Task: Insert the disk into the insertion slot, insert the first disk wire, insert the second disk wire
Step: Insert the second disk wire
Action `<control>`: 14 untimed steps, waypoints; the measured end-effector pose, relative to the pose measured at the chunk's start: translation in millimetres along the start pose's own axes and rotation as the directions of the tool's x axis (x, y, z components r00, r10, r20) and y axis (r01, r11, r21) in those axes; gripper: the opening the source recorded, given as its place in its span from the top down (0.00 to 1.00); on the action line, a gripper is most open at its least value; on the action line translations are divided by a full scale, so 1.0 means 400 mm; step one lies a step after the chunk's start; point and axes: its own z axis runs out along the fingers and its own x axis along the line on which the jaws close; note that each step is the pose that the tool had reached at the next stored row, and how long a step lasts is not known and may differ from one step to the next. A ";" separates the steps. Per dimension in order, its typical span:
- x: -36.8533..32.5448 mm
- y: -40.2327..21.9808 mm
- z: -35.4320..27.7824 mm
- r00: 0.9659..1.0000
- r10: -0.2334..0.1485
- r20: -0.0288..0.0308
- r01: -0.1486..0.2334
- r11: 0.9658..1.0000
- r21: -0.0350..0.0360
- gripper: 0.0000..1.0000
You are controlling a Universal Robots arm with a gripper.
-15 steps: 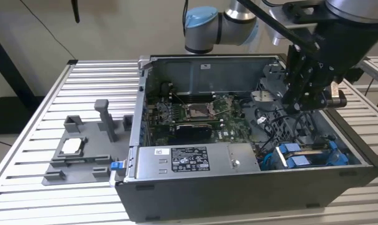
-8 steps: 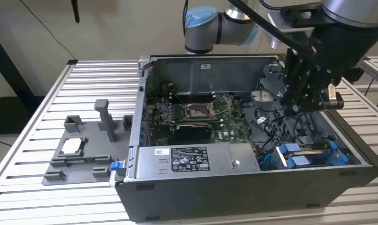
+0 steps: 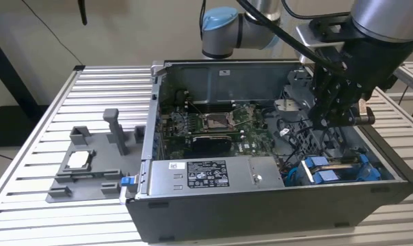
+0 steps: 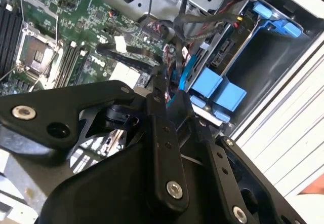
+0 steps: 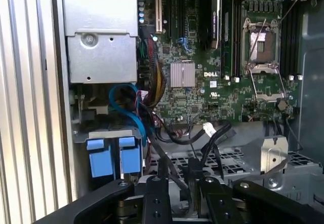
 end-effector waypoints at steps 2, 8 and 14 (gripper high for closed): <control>0.000 0.000 0.004 1.000 -0.002 0.000 0.002 1.000 0.000 0.70; -0.004 -0.001 -0.010 1.000 -0.004 0.015 0.004 1.000 0.000 0.80; -0.024 0.000 -0.026 1.000 -0.004 0.018 0.004 1.000 0.002 0.80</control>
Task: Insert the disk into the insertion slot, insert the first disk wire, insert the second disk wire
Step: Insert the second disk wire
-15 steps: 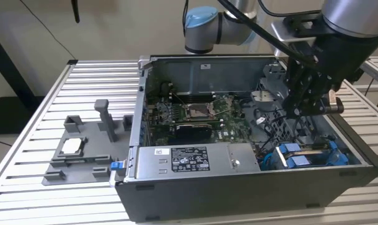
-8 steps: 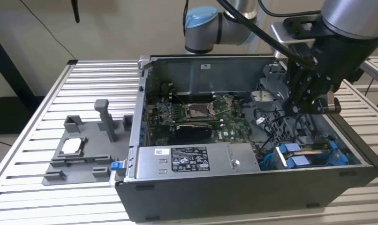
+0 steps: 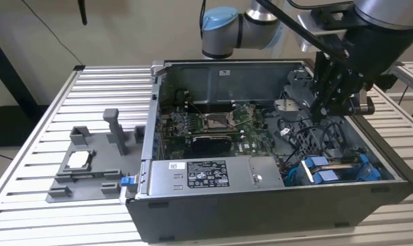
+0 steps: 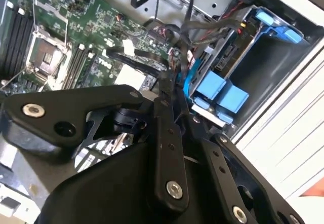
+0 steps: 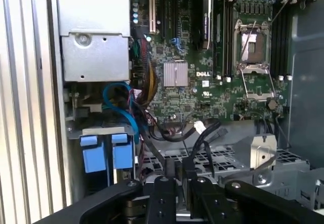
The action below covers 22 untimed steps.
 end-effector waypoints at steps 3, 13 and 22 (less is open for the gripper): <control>-0.014 0.002 0.009 1.000 -0.002 -0.002 0.002 1.000 0.000 0.71; -0.014 0.003 0.020 0.999 -0.019 -0.033 0.019 1.000 -0.003 0.71; -0.014 0.003 0.027 0.995 -0.023 -0.095 0.023 1.000 -0.003 0.71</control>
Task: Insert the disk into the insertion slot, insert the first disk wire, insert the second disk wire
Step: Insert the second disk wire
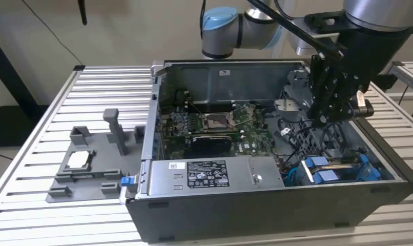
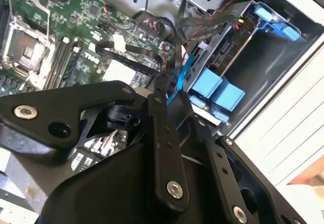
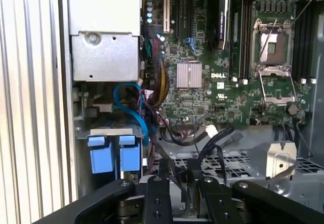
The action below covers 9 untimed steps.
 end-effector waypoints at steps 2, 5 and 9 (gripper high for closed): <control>0.000 0.000 0.005 1.000 -0.001 -0.005 0.001 1.000 0.000 0.73; 0.000 0.001 0.011 1.000 -0.003 -0.005 0.003 1.000 0.005 0.81; 0.001 0.000 0.013 1.000 -0.006 -0.004 0.006 1.000 0.015 0.83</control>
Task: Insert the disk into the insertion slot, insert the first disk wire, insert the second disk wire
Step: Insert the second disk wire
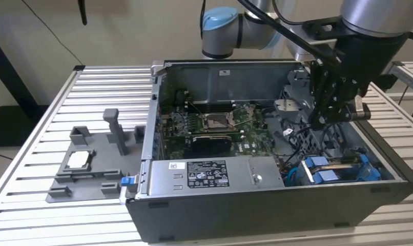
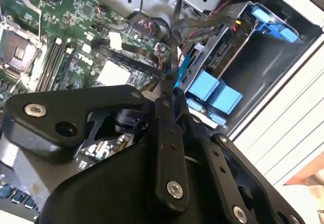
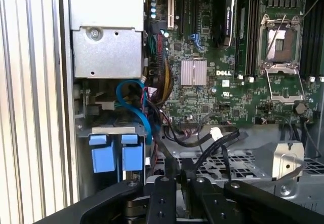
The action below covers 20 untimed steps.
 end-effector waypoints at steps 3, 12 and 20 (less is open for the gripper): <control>0.010 -0.006 -0.001 1.000 0.000 0.001 0.000 1.000 0.000 0.89; 0.008 -0.009 -0.006 1.000 -0.026 0.006 0.026 1.000 -0.002 0.76; -0.008 -0.008 -0.002 0.998 -0.069 0.008 0.069 0.998 0.006 0.69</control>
